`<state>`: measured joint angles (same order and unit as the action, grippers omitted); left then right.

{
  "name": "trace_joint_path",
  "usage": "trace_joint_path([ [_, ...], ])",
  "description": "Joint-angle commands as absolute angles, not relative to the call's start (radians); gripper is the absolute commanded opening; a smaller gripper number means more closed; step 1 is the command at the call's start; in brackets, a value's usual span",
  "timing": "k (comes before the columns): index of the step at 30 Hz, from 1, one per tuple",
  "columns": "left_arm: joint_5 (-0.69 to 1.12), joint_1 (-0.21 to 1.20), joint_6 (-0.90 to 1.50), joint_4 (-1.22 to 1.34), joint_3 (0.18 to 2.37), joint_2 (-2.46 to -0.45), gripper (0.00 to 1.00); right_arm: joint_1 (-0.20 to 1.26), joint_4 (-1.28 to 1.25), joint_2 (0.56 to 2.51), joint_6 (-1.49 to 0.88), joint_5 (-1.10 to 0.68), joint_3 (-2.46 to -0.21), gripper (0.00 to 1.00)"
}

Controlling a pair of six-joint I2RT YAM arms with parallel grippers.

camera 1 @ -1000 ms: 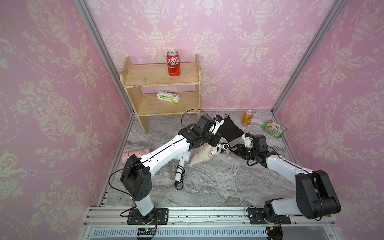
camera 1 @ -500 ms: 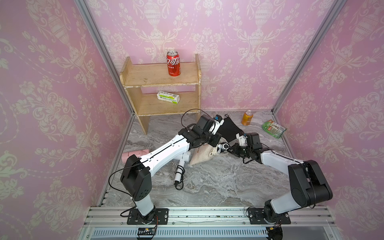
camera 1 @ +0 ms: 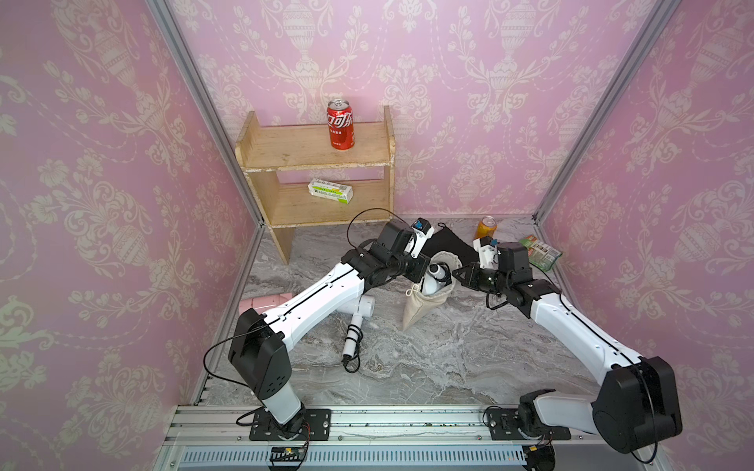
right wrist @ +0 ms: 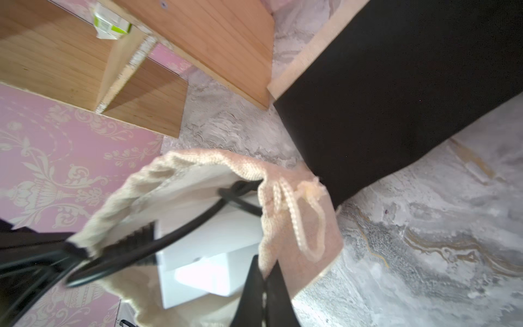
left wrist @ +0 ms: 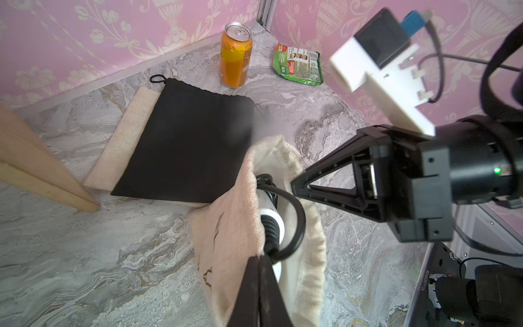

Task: Pack away hair dryers
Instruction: Place the drawstring bag at the center of the board.

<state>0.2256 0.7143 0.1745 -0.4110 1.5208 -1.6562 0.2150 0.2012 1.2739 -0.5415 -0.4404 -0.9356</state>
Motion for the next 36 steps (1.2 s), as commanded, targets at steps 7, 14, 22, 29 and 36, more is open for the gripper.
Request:
trace_joint_path([
  [7, 0.198, 0.680, 0.174, -0.380, 1.536, -1.595, 0.00, 0.229, 0.379, 1.158, -0.461, -0.393, -1.109, 0.00],
  [14, 0.202, 0.655, 0.130, -0.429, 1.658, -1.613, 0.00, 0.229, 0.408, 1.178, -0.439, -0.340, -1.248, 0.00],
  [22, 0.369, 0.527, 0.157, -0.337, 1.763, -1.726, 0.00, 0.233, 0.275, 1.281, -0.479, -0.275, -1.281, 0.00],
  [29, 0.464, 0.499, 0.138, -0.311, 1.919, -1.888, 0.00, 0.247, 0.032, 1.379, -0.482, -0.174, -1.191, 0.00],
  [36, 0.519, 0.505, 0.141, -0.224, 1.895, -1.956, 0.00, 0.285, -0.136, 1.419, -0.444, -0.099, -1.014, 0.00],
])
